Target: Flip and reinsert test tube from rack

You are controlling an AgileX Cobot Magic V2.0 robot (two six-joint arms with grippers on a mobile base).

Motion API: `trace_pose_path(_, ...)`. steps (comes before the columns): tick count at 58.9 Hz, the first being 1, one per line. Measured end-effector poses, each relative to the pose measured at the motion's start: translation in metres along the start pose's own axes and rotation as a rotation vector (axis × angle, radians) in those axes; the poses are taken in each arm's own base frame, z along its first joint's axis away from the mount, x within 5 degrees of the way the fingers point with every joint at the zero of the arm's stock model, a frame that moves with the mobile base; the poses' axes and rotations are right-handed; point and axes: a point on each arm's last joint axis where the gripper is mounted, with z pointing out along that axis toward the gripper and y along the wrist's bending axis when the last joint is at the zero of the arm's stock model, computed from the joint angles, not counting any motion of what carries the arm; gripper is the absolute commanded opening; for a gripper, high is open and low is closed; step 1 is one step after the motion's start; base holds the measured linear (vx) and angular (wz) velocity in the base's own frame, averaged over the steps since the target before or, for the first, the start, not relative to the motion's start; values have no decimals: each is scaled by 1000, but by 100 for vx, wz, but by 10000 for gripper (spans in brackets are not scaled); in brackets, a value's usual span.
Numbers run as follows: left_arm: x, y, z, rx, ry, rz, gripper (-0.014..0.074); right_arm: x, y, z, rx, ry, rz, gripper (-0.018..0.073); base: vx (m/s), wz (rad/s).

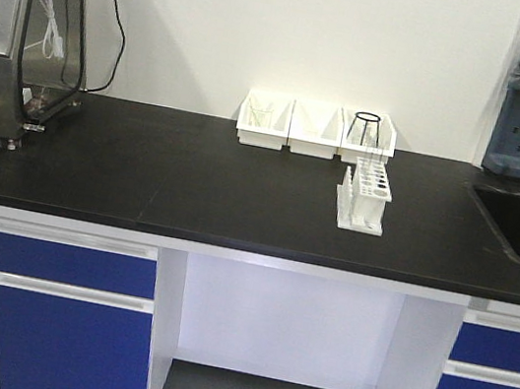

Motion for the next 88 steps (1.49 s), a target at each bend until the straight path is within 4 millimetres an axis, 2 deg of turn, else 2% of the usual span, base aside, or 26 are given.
trace_pose_path(88, 0, 0, 0, 0, 0, 0, -6, 0, 0, 0, 0, 0, 0, -8, 40, -5)
